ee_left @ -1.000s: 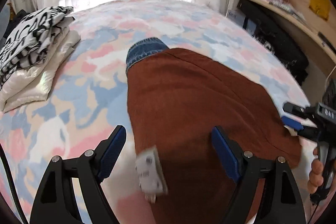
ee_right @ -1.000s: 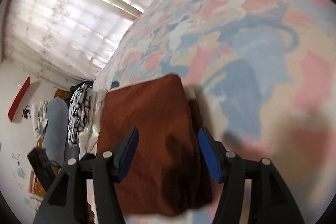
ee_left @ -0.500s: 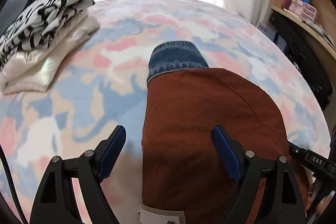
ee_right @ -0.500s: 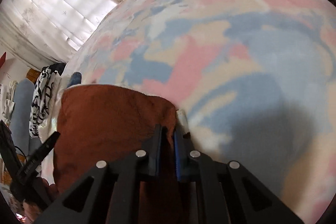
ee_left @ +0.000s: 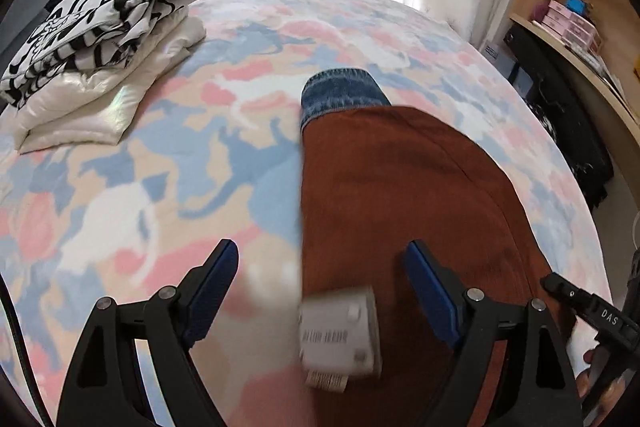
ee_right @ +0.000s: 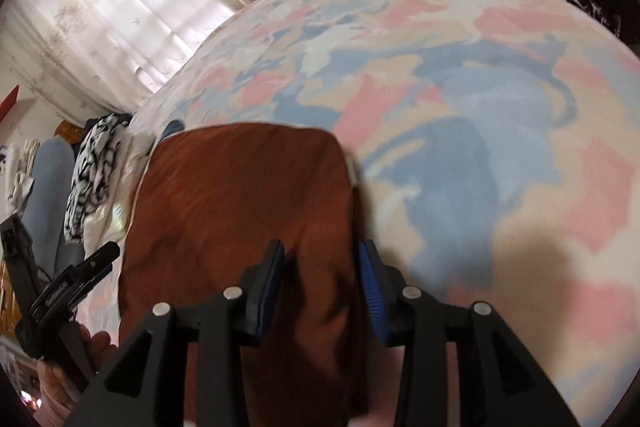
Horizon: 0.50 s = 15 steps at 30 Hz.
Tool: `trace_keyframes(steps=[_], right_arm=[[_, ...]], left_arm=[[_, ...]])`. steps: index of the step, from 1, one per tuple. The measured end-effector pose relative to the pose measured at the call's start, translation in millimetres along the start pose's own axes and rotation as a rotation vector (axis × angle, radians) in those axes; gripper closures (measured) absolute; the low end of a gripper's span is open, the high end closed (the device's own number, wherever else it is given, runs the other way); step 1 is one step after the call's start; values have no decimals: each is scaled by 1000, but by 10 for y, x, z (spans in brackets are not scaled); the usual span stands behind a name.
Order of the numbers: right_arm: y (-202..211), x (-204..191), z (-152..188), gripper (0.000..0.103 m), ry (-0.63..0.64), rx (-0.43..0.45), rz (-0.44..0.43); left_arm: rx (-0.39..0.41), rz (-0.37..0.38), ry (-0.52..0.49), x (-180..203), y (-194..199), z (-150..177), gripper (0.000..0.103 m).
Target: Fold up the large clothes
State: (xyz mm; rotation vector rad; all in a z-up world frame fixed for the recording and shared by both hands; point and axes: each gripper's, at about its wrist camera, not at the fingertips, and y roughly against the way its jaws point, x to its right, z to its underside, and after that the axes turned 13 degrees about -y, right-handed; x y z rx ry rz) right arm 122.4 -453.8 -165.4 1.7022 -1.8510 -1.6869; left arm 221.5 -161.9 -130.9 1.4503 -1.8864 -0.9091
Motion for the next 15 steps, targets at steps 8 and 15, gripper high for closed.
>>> trace_keyframes(steps=[8,15], right_arm=[[400,-65,297,61,70,-17,-6],[546,-76,365,47,117,-44,7]], left_arm=[[-4,52,-11,-109,359,262,19],[-66,92,-99,-53,466,355,14]])
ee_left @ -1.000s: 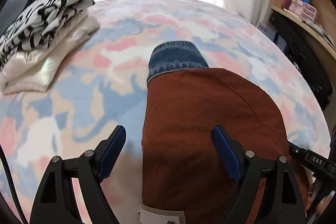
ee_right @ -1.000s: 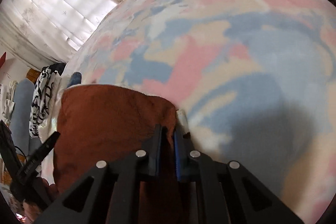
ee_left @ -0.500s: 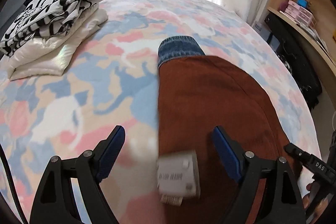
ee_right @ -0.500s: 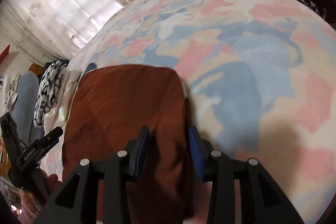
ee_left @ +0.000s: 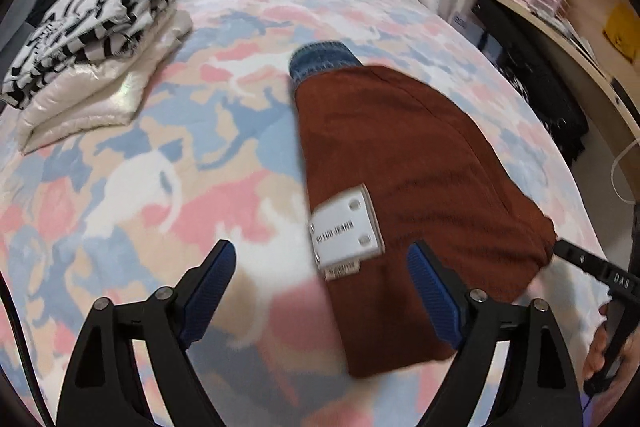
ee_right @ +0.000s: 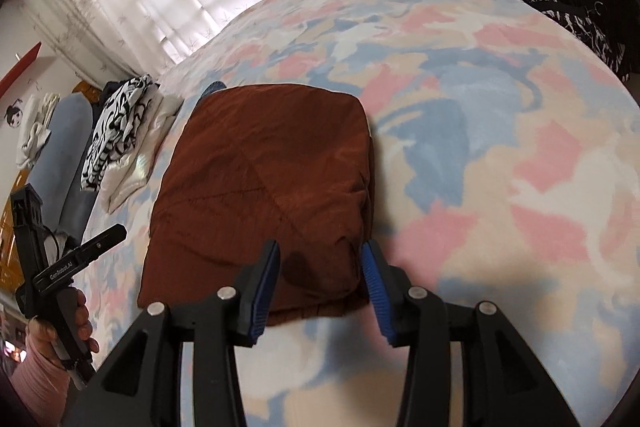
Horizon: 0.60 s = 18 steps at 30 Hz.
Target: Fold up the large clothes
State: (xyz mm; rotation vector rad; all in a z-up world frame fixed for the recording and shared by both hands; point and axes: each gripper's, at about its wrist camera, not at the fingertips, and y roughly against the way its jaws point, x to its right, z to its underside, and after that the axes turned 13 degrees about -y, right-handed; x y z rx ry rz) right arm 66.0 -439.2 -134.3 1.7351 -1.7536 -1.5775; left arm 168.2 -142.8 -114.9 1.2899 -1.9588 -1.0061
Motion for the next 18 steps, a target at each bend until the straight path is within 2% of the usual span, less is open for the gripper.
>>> trace_keyframes(steps=[2,3,12,18], right_arm=[[22,-4,-4,37,5,-11,1],[29,-6,-5,36,6,-14,-2],[-150,134,-162,31,-68,-105,-71],[-442,294,-437,31,-162,-175,-159]], left_arm=[[-34,51,11,-16,-33,6,12],[-49,74,18,-28,-52,10,12],[-106,254,165,-197,-396,67,11],[-127,354,248,-218,-706,57,10]])
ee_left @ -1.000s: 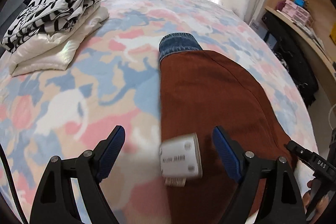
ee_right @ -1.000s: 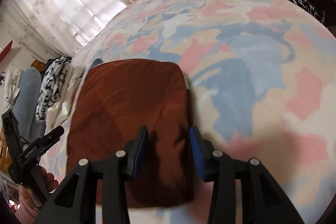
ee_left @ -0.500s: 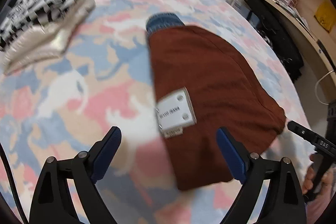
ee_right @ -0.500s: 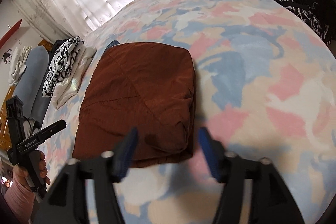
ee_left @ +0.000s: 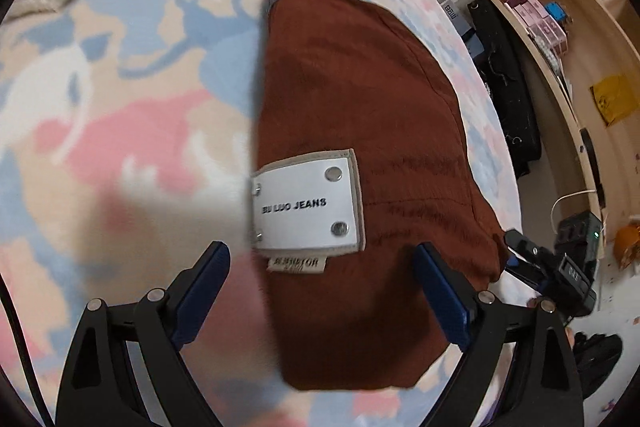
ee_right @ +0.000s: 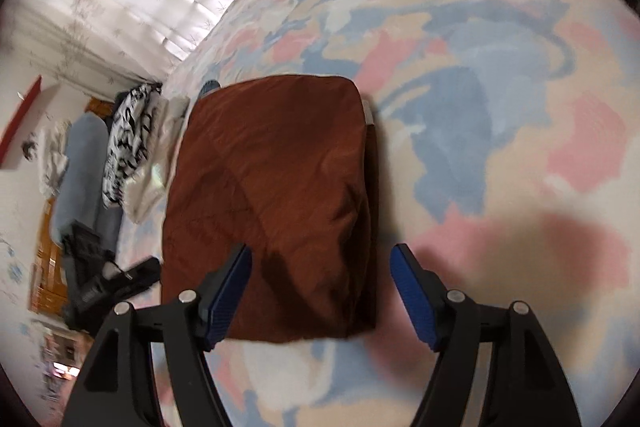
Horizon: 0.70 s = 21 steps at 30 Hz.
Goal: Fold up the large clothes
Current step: 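Grasp the bundle's labeled side with the left gripper while the right gripper holds it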
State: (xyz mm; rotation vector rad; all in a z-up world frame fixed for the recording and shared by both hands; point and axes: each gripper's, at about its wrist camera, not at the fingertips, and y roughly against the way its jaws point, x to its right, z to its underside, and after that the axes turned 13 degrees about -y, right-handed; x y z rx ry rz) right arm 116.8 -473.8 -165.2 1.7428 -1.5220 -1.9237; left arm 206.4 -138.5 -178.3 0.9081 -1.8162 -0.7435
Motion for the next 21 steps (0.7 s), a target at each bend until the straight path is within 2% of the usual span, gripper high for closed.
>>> trace_keyframes(steps=[5,8,13,17,19,21], right_arm=[[-309,137,-310,31,-49,-79,-20],[-542,266,-437,30,-78,-161,-67],[-696,240,-494,27,-45,-194,-181],[-862,45,-479,29,7,-207,-214],[-943,-42,-466,33,9,-210,-231],[-965,-65,-443,59,-6,-224,-270]], left_arm=[[-17,61,36,-35,-203,-33,1],[-24,103,62,-88,-318,-27,1],[-17,159,57,-126,-450,-72,0],[-5,181,66,-140,-507,-94,0],[1,183,83,-145,-532,-114,0],[11,185,94,-142,-558,-145,0]])
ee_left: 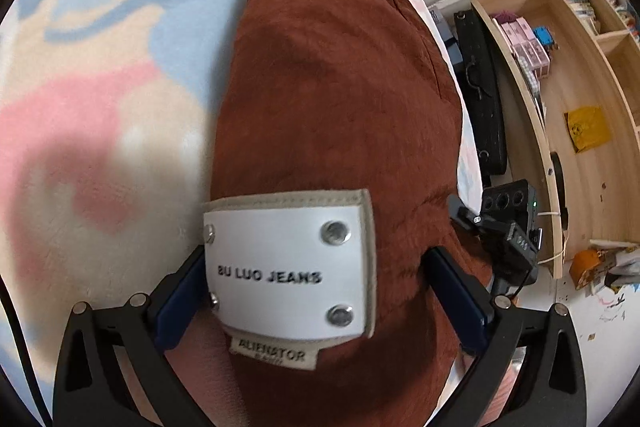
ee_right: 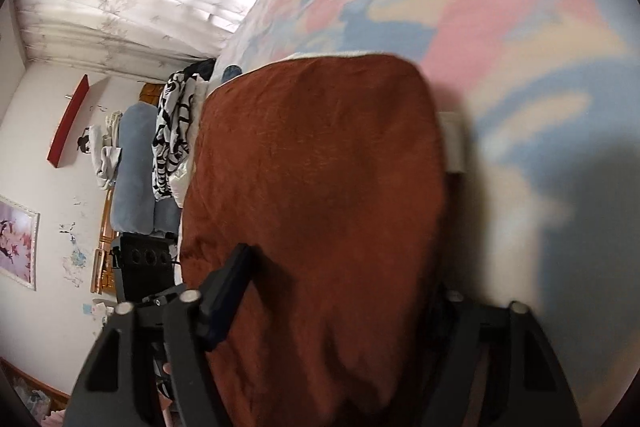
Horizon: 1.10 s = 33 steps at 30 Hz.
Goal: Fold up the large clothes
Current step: 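Grasp the bundle's labeled side with the left gripper while the right gripper holds it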
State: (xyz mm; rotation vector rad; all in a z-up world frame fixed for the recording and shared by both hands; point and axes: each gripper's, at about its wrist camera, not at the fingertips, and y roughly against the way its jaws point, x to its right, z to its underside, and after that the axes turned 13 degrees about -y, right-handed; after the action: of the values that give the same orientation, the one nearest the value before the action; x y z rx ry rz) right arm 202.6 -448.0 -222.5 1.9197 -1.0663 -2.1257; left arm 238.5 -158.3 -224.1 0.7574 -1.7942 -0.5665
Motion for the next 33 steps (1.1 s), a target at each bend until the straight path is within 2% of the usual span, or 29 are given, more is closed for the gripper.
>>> trace_keyframes(steps=[3,6,12,16,21,27,33], right_arm=[[15,-150,100,77,40,34,-22],[130,-338,256,85,72,90,-30],[216,-750,641,87,123,134,-18],[186,-1066,877,87,148,133,-30],[-5,-1680,1140,87,225,124,-49],[-438,-2642,1159,87,313,122,-122],[-1122,-3728,741,87,377,141,-235]], left_arm=[[29,-12,-33,76,20,-33,5],[57,-30,-63,146,118,-1,16],[134,-45,-86,240,625,124,23],[166,-44,-82,245,1152,223,25],[220,-73,-81,191,1900,256,25],[330,-148,-121,-27,3005,-42,25],[427,-243,-200,-351,4061,-899,24]])
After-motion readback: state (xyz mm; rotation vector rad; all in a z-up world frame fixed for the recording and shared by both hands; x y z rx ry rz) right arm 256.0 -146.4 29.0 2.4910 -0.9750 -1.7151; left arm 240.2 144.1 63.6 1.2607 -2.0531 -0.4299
